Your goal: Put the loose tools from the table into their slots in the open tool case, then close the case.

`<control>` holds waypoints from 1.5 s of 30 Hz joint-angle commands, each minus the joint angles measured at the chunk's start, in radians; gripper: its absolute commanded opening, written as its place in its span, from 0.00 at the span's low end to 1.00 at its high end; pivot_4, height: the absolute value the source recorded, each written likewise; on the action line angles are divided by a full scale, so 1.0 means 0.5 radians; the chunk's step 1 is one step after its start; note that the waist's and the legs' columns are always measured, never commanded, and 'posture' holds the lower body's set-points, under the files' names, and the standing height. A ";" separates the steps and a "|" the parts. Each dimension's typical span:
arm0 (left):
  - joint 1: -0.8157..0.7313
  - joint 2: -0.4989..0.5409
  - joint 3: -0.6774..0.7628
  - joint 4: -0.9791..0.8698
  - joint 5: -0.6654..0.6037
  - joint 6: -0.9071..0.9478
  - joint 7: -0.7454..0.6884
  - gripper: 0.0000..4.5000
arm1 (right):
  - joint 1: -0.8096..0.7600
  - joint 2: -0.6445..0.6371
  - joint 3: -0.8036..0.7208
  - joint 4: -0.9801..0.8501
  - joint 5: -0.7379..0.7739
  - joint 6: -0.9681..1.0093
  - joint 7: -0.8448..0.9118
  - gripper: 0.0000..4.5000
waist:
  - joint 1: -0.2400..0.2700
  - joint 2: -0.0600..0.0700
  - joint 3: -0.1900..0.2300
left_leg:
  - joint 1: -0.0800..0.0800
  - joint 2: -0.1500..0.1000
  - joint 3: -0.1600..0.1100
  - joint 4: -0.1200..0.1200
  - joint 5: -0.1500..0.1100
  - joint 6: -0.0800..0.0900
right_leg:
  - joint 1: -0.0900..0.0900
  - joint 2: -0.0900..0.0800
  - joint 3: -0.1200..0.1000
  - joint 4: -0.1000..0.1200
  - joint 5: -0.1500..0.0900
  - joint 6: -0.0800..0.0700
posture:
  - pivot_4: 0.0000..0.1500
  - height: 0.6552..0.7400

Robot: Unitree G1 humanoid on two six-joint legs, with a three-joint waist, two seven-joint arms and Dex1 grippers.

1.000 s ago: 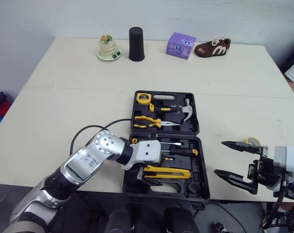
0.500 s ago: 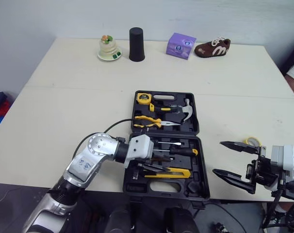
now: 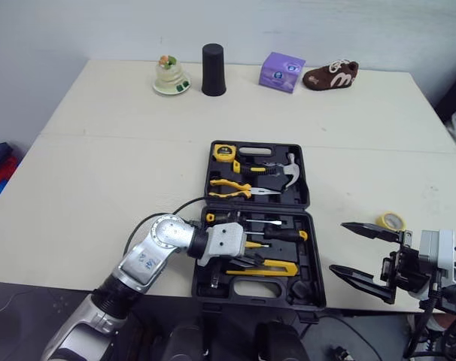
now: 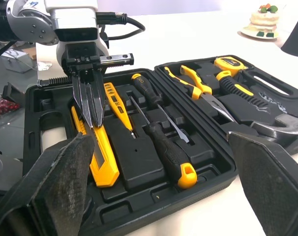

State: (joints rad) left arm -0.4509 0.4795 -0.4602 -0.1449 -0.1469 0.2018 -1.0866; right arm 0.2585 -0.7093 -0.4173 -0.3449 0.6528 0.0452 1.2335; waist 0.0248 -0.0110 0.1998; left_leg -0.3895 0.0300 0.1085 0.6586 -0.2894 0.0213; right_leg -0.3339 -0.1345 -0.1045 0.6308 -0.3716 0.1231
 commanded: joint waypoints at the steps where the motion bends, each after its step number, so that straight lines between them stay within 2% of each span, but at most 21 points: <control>1: 0.047 0.096 -0.160 0.102 0.216 0.083 -0.025 0.01 | 0.021 0.018 -0.023 0.029 0.002 -0.060 0.022 1.00 | -0.001 0.002 -0.002 | 0.002 0.000 -0.001 0.000 0.000 0.000 | 0.004 0.000 -0.001 -0.002 0.000 0.000 | 1.00 1.00; 5: 0.063 0.195 -0.286 0.114 0.337 0.380 -0.018 0.01 | 0.027 0.031 -0.021 0.077 -0.009 -0.103 0.045 1.00 | -0.004 0.004 -0.023 | 0.018 0.001 -0.007 -0.004 -0.004 0.000 | 0.024 0.001 -0.004 -0.010 0.000 0.000 | 1.00 1.00; 10: 0.092 0.259 -0.334 0.090 0.353 0.472 -0.015 0.01 | 0.035 0.047 -0.024 0.152 -0.018 -0.173 0.088 1.00 | -0.010 0.009 -0.058 | 0.048 0.007 -0.006 -0.020 -0.015 -0.006 | 0.056 -0.001 -0.003 -0.028 -0.003 -0.005 | 1.00 1.00; 13: 0.101 0.214 -0.267 0.069 0.265 0.355 -0.005 0.01 | 0.036 0.052 -0.029 0.213 -0.023 -0.224 0.119 1.00 | -0.010 0.015 -0.071 | 0.048 0.015 -0.007 -0.021 -0.020 -0.006 | 0.057 0.001 -0.003 -0.028 -0.005 -0.009 | 1.00 1.00; 18: 0.077 0.073 -0.079 0.104 0.132 -0.084 0.014 0.01 | 0.037 0.048 -0.066 0.285 -0.032 -0.295 0.113 1.00 | -0.005 0.026 -0.070 | 0.047 0.017 -0.007 -0.020 -0.020 -0.009 | 0.054 0.002 -0.004 -0.028 -0.006 -0.012 | 1.00 1.00; 20: 0.061 0.032 0.034 0.105 0.048 -0.201 0.009 0.01 | 0.044 0.031 -0.119 0.333 -0.030 -0.315 0.104 1.00 | -0.004 0.027 -0.066 | 0.045 0.017 -0.008 -0.018 -0.019 -0.009 | 0.052 0.002 -0.006 -0.029 -0.006 -0.012 | 1.00 1.00; 21: 0.043 0.007 0.150 0.058 -0.088 -0.117 0.015 0.01 | 0.049 0.010 -0.173 0.392 -0.037 -0.336 0.106 1.00 | -0.003 0.027 -0.063 | 0.043 0.016 -0.008 -0.018 -0.019 -0.009 | 0.051 0.001 -0.006 -0.029 -0.006 -0.012 | 1.00 1.00; 22: 0.018 -0.010 0.276 -0.004 -0.229 0.000 0.043 0.11 | 0.037 0.000 -0.246 0.470 -0.042 -0.358 0.077 1.00 | -0.004 0.026 -0.058 | 0.042 0.016 -0.008 -0.017 -0.019 -0.009 | 0.050 0.001 -0.006 -0.029 -0.006 -0.012 | 1.00 1.00; 23: 0.004 -0.002 0.351 -0.044 -0.297 0.048 0.045 0.15 | 0.018 -0.001 -0.308 0.543 -0.043 -0.381 0.042 1.00 | -0.004 0.023 -0.051 | 0.041 0.015 -0.008 -0.016 -0.019 -0.009 | 0.050 0.000 -0.006 -0.028 -0.006 -0.012 | 1.00 1.00; 24: -0.017 0.036 0.427 -0.071 -0.307 0.029 0.050 0.21 | -0.015 -0.007 -0.388 0.664 -0.056 -0.433 0.001 1.00 | -0.004 0.020 -0.048 | 0.039 0.016 -0.010 -0.014 -0.019 -0.009 | 0.050 0.000 -0.008 -0.028 -0.006 -0.011 | 1.00 1.00; 27: -0.037 0.142 0.679 -0.050 -0.327 -0.038 0.116 0.48 | -0.073 -0.041 -0.583 1.018 -0.120 -0.565 -0.108 1.00 | -0.007 0.019 -0.044 | 0.038 0.014 -0.011 -0.015 -0.019 -0.009 | 0.050 0.000 -0.010 -0.029 -0.006 -0.011 | 1.00 1.00; 30: -0.004 0.371 1.048 0.236 -0.317 0.014 0.232 0.79 | -0.045 -0.096 -0.820 1.427 -0.216 -0.727 -0.309 1.00 | -0.009 0.019 -0.044 | 0.040 0.013 -0.010 -0.020 -0.018 -0.010 | 0.050 0.001 -0.011 -0.034 -0.006 -0.011 | 1.00 1.00; 32: 0.023 0.431 1.134 0.320 -0.319 -0.008 0.253 0.98 | -0.040 -0.116 -0.864 1.555 -0.241 -0.795 -0.351 1.00 | -0.016 0.019 -0.044 | 0.040 0.014 -0.010 -0.024 -0.018 -0.011 | 0.049 0.002 -0.013 -0.036 -0.007 -0.012 | 1.00 1.00; 34: 0.090 0.483 1.267 0.410 -0.336 -0.048 0.287 0.99 | -0.019 -0.142 -0.918 1.717 -0.260 -0.892 -0.370 1.00 | -0.026 0.019 -0.043 | 0.039 0.014 -0.010 -0.027 -0.018 -0.012 | 0.047 0.002 -0.014 -0.038 -0.007 -0.012 | 1.00 1.00; 36: 0.283 0.582 1.560 0.554 -0.311 -0.099 0.411 0.99 | 0.083 -0.195 -1.043 2.036 -0.336 -0.983 -0.596 1.00 | -0.047 0.019 -0.043 | 0.038 0.011 -0.006 -0.026 -0.020 -0.009 | 0.047 0.002 -0.012 -0.040 -0.007 -0.011 | 1.00 1.00; 38: 0.444 0.655 1.726 0.616 -0.254 -0.168 0.498 0.99 | 0.154 -0.218 -1.106 2.250 -0.346 -1.049 -0.712 1.00 | -0.060 0.018 -0.043 | 0.039 0.006 -0.004 -0.028 -0.024 -0.005 | 0.046 -0.007 -0.010 -0.040 -0.007 -0.009 | 1.00 1.00; 45: 0.852 0.693 2.013 0.659 -0.207 -0.203 0.730 0.99 | 0.139 -0.228 -1.114 2.500 -0.270 -1.154 -0.694 1.00 | -0.101 0.009 -0.035 | 0.040 -0.001 0.000 -0.038 -0.028 -0.002 | 0.043 -0.024 -0.010 -0.045 -0.004 -0.003 | 1.00 1.00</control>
State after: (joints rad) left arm -0.0426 0.8184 0.4915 0.1970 -0.2537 0.1175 -0.7504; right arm 0.3227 -0.8013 -0.9491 0.8925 0.4887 -0.5076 0.8824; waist -0.0257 -0.0067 0.1821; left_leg -0.3692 0.0291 0.1085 0.6398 -0.3055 0.0190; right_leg -0.3124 -0.1476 -0.1091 0.6087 -0.3733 0.1225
